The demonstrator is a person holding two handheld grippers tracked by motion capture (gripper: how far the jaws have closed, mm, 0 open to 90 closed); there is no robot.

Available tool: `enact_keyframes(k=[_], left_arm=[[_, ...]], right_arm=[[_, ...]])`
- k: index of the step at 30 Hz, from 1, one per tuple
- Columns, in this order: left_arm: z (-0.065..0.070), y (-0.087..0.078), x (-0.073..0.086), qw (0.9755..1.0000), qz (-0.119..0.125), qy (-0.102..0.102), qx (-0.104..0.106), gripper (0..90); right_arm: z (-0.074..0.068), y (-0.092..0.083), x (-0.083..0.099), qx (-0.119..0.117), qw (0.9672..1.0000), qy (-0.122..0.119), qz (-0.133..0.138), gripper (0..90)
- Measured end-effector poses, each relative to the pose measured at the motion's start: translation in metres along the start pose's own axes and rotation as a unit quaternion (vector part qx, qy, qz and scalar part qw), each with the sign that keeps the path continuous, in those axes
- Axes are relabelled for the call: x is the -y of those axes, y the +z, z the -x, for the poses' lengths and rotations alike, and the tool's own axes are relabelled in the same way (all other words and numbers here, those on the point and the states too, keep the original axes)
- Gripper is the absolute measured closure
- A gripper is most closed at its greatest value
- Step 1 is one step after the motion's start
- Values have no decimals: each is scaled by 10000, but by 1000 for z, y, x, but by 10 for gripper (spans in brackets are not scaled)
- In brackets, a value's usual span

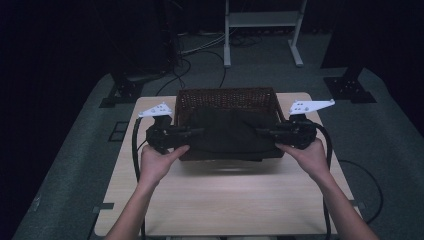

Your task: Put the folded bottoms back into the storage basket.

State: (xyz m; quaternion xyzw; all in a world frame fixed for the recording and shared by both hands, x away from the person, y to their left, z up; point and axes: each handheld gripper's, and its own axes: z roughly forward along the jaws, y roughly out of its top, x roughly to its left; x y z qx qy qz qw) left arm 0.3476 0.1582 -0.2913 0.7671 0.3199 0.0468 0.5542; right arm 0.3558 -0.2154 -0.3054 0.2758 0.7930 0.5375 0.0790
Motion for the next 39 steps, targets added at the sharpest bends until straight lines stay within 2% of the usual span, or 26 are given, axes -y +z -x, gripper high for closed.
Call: enact_keyframes(k=[8, 20, 32, 39], left_arm=[[-11, 4, -16, 10000, 8, -48, -33, 759], [-39, 17, -36, 9997, 17, -164, -172, 758], [-65, 32, -45, 9994, 74, -278, -193, 758], [-77, 40, -45, 9990, 84, -373, -218, 758]], right_arm=[[10, 3, -16, 47, 10000, -38, -27, 734], [40, 18, -41, 122, 9998, 36, -129, 733], [66, 32, -53, 210, 9995, 156, -202, 732], [76, 39, -57, 269, 9991, 175, -268, 732]])
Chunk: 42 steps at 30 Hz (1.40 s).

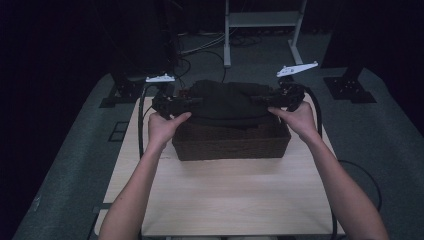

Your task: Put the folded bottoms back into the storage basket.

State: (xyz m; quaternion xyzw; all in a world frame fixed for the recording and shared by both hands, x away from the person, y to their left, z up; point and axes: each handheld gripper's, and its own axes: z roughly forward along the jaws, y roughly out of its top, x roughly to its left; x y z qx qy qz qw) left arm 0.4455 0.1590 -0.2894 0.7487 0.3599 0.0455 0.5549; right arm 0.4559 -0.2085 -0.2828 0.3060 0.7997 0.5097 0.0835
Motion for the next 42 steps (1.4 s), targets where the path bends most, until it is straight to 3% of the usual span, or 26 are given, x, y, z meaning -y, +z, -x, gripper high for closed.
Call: enact_keyframes(k=[22, 37, 42], left_arm=[[-32, 25, 3, 9993, -121, -286, -220, 757], [-56, 55, 20, 9957, -414, -744, -378, 757], [-59, 61, 23, 9942, -543, -792, -473, 757]], right_arm=[[32, 28, -1, 57, 9993, 285, -253, 730], [56, 50, 11, 138, 9961, 616, -615, 730], [62, 57, 15, 180, 9946, 698, -753, 730]])
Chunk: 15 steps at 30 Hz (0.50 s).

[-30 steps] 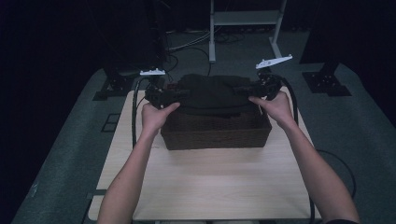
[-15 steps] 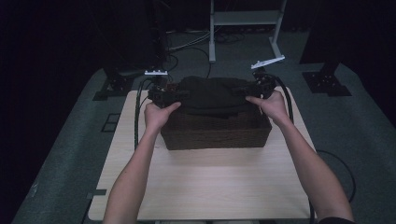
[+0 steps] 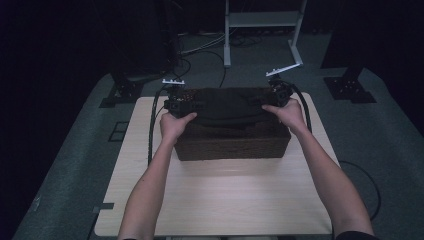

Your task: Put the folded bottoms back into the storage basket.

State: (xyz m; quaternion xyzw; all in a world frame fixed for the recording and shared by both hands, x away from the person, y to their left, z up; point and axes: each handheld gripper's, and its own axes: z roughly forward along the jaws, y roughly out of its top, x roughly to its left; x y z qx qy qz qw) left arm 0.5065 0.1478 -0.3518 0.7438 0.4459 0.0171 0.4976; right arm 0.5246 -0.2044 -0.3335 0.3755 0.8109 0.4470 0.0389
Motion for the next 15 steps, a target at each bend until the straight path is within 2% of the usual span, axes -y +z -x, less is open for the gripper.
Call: enact_keyframes(k=[7, 15], left_arm=[[-7, 11, 3, 9997, -185, -120, -145, 756], [-11, 16, 5, 9987, -375, -165, -316, 755]], right_arm=[[7, 12, 3, 63, 9997, 149, -173, 730], [11, 23, 5, 116, 9990, 266, -347, 729]])
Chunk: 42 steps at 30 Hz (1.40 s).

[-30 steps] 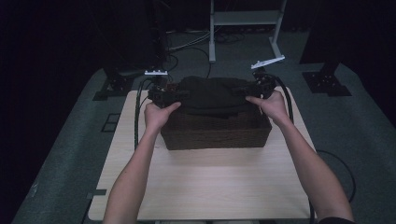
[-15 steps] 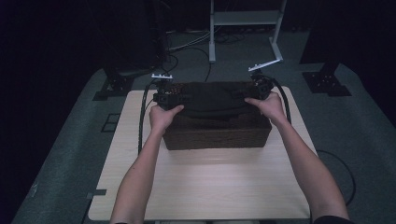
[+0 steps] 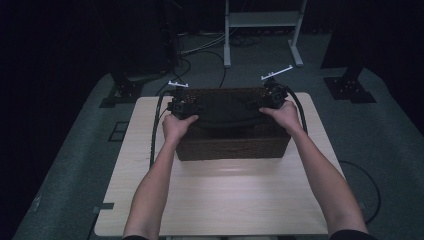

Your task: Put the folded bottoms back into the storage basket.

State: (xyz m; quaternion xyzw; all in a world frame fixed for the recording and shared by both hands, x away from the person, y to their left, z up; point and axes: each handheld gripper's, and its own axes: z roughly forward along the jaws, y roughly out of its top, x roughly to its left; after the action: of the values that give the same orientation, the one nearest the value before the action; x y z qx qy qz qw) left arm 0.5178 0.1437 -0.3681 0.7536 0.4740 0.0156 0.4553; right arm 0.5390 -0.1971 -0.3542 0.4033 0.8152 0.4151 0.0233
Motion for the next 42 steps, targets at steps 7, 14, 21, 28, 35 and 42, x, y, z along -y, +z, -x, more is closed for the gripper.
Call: enact_keyframes(k=[7, 14, 21, 28, 35, 42], left_arm=[[-5, 3, 1, 9999, -76, -75, -113, 755], [-7, 5, 2, 9997, -139, -124, -174, 754], [-9, 7, 2, 9993, -236, -95, -264, 753], [-6, 8, 3, 9990, -324, -22, -314, 753], [-2, 9, 2, 9980, -462, -24, -430, 753], [-5, 16, 3, 9950, -676, -187, -705, 748]], right_arm=[[-1, 9, 0, 20, 9999, 64, -137, 729], [2, 16, 1, 16, 9996, 184, -201, 728], [3, 22, 2, 31, 9994, 210, -277, 728], [1, 23, 4, 97, 9992, 151, -362, 728], [-2, 23, 3, 152, 9988, 142, -440, 727], [0, 31, 4, 179, 9981, 241, -543, 724]])
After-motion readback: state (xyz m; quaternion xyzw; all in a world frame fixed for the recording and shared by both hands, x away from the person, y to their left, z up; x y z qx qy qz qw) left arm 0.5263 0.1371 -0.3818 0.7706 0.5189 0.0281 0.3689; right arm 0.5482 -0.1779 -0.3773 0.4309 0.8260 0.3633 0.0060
